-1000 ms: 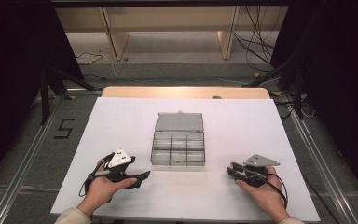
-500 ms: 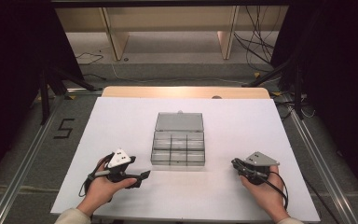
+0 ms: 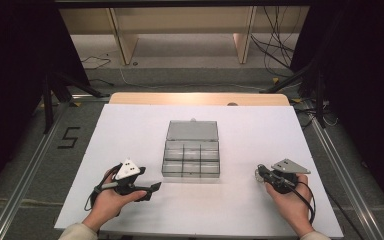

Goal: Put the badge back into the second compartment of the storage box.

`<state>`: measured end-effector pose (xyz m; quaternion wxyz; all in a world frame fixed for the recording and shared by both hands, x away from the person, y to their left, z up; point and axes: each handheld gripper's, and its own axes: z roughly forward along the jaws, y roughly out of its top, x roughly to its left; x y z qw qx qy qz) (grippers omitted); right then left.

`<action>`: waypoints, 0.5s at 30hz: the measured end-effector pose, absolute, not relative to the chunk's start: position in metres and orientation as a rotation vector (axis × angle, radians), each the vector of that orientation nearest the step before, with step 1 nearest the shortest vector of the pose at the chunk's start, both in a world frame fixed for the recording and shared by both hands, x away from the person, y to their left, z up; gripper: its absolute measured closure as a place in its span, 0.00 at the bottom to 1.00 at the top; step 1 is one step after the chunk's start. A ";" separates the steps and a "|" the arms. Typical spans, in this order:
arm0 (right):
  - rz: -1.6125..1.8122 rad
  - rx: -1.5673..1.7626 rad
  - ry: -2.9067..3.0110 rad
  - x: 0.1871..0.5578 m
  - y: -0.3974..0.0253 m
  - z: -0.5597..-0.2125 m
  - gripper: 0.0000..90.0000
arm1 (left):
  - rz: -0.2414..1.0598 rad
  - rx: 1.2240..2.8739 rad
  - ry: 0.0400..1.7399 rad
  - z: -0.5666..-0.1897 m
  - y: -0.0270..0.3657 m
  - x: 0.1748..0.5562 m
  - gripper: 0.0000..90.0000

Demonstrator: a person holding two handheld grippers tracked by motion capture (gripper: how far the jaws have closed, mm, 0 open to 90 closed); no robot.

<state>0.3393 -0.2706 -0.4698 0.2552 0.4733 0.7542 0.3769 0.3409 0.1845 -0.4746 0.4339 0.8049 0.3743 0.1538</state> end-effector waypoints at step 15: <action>1.137 1.176 2.038 0.341 -0.244 -0.451 0.97 | 0.381 2.009 0.932 -0.475 0.183 0.341 0.22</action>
